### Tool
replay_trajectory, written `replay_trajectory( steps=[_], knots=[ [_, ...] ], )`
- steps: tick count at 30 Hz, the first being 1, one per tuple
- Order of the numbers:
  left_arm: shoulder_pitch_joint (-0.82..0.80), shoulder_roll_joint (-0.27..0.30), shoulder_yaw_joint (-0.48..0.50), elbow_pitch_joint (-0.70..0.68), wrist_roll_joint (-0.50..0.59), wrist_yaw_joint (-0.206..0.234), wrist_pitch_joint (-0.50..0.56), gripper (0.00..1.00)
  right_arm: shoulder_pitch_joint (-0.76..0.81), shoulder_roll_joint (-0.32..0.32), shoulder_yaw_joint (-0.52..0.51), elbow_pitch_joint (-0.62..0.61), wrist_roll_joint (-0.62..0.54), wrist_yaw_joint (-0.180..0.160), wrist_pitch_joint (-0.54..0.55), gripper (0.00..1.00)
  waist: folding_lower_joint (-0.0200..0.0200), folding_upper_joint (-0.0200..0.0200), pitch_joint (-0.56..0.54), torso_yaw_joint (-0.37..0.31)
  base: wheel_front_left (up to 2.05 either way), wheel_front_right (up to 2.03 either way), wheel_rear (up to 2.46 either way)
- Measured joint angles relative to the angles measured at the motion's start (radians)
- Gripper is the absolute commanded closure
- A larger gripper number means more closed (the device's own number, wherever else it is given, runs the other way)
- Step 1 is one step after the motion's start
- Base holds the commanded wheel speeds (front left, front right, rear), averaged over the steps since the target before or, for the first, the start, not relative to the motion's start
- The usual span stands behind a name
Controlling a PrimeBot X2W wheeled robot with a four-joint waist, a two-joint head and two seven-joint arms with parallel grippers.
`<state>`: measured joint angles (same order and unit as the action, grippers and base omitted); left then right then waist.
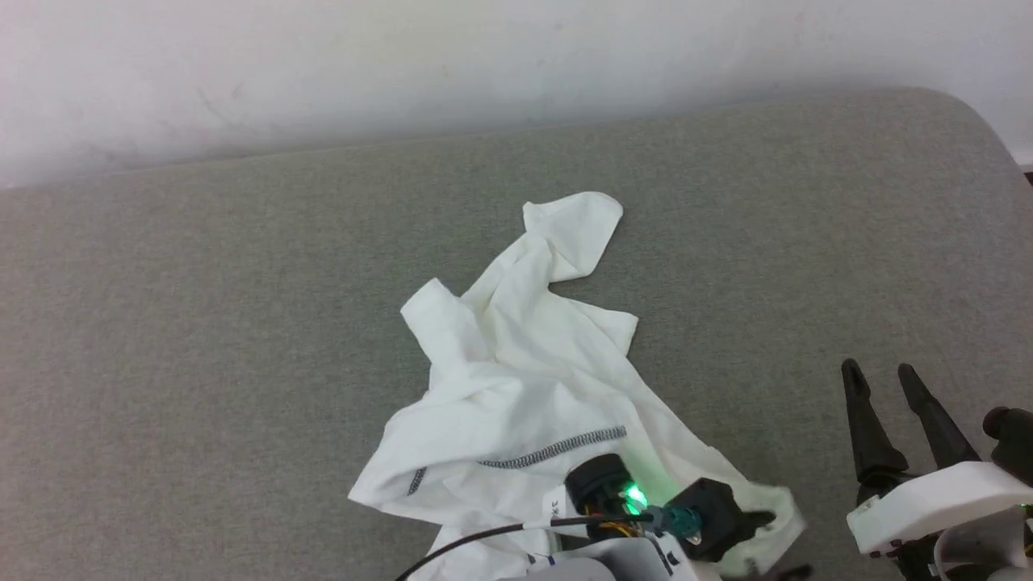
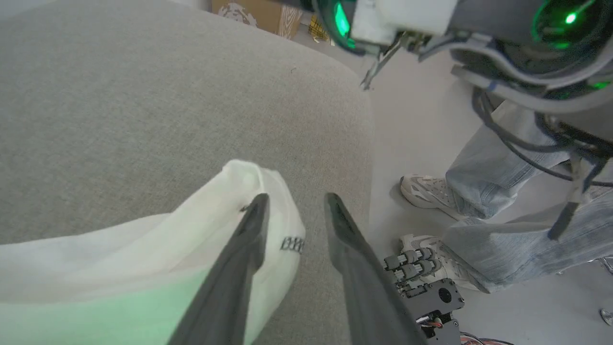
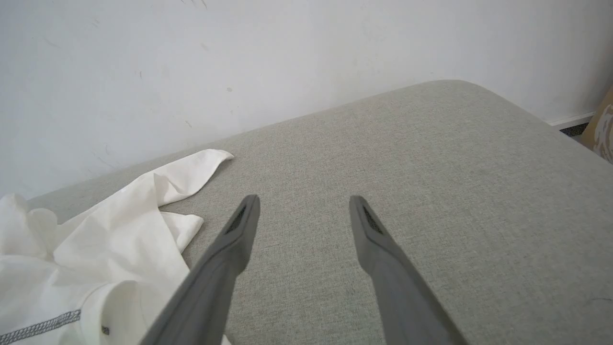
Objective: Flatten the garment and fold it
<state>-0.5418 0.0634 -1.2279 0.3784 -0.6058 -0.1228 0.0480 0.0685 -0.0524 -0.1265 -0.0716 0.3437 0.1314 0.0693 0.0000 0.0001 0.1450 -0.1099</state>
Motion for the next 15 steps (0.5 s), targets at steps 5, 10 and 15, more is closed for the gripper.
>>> replay_trajectory(
  steps=[5,10,15],
  knots=[
    [-0.037,0.057,0.035,-0.127,0.007,0.011,-0.048,0.00,0.003,0.000,-0.009,-0.001,0.001,0.000,0.000,0.00,0.0000,0.0000,-0.009,0.027,0.00,0.00,0.00],
    [-0.103,0.236,0.138,-0.201,0.010,0.116,0.061,0.00,0.005,0.000,-0.003,-0.001,0.010,0.000,0.001,0.00,0.0000,0.0000,-0.028,0.045,0.00,0.00,0.00],
    [-0.099,0.417,0.194,-0.262,-0.016,0.198,0.210,0.00,0.019,0.000,0.001,0.001,0.010,0.000,0.002,0.00,-0.0001,0.0000,-0.040,0.047,0.00,0.00,0.00]
  ],
)
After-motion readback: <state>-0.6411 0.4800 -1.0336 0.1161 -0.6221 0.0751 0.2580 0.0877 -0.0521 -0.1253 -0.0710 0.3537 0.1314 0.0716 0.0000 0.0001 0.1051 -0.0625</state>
